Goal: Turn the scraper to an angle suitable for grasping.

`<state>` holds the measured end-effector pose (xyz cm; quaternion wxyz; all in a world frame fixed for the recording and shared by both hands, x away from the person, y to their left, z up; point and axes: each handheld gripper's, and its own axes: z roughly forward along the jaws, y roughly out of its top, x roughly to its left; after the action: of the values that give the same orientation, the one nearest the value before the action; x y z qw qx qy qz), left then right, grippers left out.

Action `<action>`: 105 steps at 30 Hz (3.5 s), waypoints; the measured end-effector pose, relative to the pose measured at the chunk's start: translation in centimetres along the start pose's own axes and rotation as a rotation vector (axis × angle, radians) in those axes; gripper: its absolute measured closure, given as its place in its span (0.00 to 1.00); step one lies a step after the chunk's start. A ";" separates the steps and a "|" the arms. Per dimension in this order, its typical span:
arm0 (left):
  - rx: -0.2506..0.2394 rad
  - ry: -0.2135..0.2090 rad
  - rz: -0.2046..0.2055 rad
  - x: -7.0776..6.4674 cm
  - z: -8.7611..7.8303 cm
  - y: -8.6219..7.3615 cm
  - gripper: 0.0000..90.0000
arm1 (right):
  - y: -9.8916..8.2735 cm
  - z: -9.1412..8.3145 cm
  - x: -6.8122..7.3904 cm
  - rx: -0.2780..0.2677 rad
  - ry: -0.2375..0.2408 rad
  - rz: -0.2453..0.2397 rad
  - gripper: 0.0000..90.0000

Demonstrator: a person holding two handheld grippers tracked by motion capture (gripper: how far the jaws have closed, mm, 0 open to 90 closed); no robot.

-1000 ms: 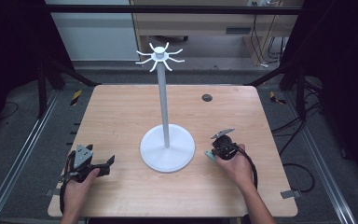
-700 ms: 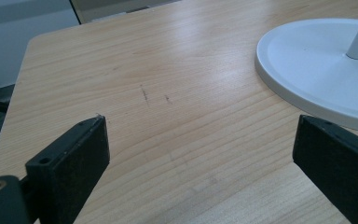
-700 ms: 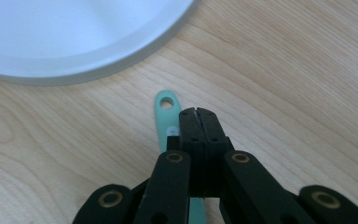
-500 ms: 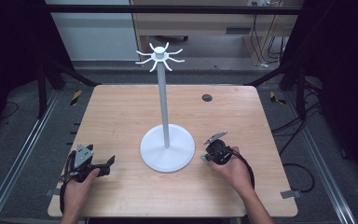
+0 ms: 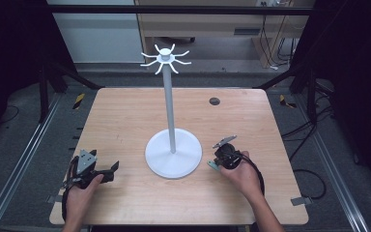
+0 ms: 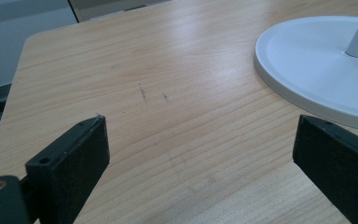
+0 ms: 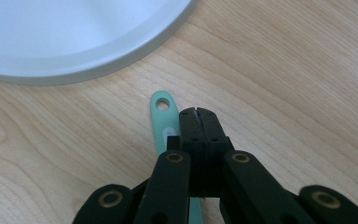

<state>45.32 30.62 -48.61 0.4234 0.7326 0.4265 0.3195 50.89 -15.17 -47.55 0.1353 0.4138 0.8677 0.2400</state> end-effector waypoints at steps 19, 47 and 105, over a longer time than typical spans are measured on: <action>-0.005 -0.007 0.001 -0.1 0.1 0.0 0.03 | -0.6 -1.0 0.7 0.020 0.017 -0.054 0.96; -0.005 -0.015 0.012 -0.2 0.1 0.1 0.03 | 1.4 -0.6 1.8 0.205 0.044 -0.162 0.74; 0.012 -0.015 0.028 -0.5 0.3 0.0 0.03 | 1.8 -5.0 -1.0 0.043 0.025 -0.093 0.83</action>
<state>45.37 30.10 -48.73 0.4176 0.7436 0.4149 0.3171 50.51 -16.56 -42.29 0.1266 0.3730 0.8924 0.2200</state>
